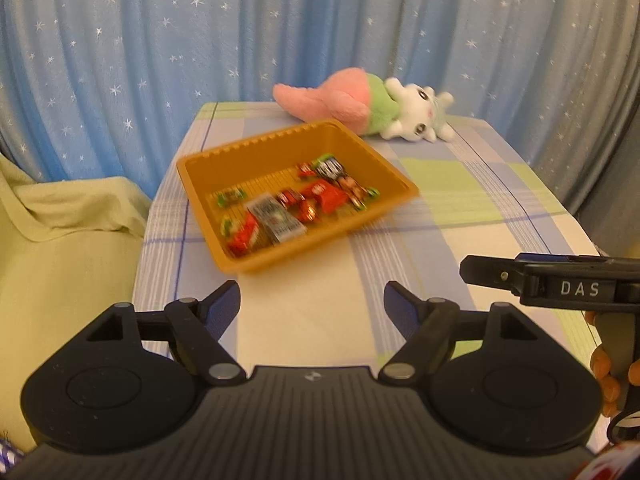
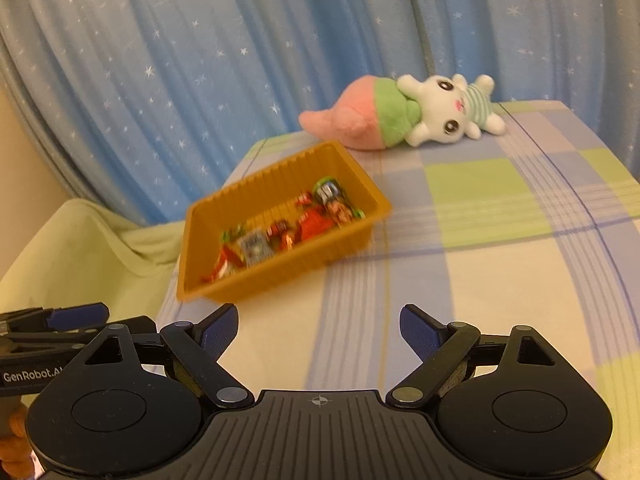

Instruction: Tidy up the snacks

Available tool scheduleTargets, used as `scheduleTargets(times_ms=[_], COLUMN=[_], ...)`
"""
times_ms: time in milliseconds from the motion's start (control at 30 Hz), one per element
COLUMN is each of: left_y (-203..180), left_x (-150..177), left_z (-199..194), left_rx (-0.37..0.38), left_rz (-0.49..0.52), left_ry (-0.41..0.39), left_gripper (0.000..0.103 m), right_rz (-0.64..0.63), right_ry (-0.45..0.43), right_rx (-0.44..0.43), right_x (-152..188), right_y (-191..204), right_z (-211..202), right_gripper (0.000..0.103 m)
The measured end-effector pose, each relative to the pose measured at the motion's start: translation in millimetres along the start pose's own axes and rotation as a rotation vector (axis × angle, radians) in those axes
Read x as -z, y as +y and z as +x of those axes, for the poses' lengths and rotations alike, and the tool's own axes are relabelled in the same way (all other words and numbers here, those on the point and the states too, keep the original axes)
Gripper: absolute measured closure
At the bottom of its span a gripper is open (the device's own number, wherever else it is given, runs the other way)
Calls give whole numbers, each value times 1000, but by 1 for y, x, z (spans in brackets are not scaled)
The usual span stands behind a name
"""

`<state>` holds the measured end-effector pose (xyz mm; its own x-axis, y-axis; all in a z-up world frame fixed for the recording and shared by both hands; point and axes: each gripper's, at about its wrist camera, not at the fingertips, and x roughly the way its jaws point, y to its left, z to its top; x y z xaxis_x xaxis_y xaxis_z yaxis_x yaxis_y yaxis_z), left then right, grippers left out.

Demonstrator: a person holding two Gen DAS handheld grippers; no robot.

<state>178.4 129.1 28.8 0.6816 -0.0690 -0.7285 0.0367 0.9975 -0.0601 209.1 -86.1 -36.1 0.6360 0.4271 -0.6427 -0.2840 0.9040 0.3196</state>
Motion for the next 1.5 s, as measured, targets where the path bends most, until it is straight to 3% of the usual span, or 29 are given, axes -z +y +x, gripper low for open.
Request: scheduleTargets(times_ms=[533,833,1500], left_y=[-75,-102,-117], left_x=[80,114,137], left_z=[-64,-86,-101], left_rx=[23,26,24], left_rz=[18,25,46], left_ry=[57,87,107], left_gripper=[25,25,25], right_rz=[-41,-28,-12], right_ry=[51,78,89], right_rx=[27,86,108], right_x=[89,129,157], right_y=[-17,-31,-30], right_z=[-101,-141,-163], right_gripper=[15,15,15])
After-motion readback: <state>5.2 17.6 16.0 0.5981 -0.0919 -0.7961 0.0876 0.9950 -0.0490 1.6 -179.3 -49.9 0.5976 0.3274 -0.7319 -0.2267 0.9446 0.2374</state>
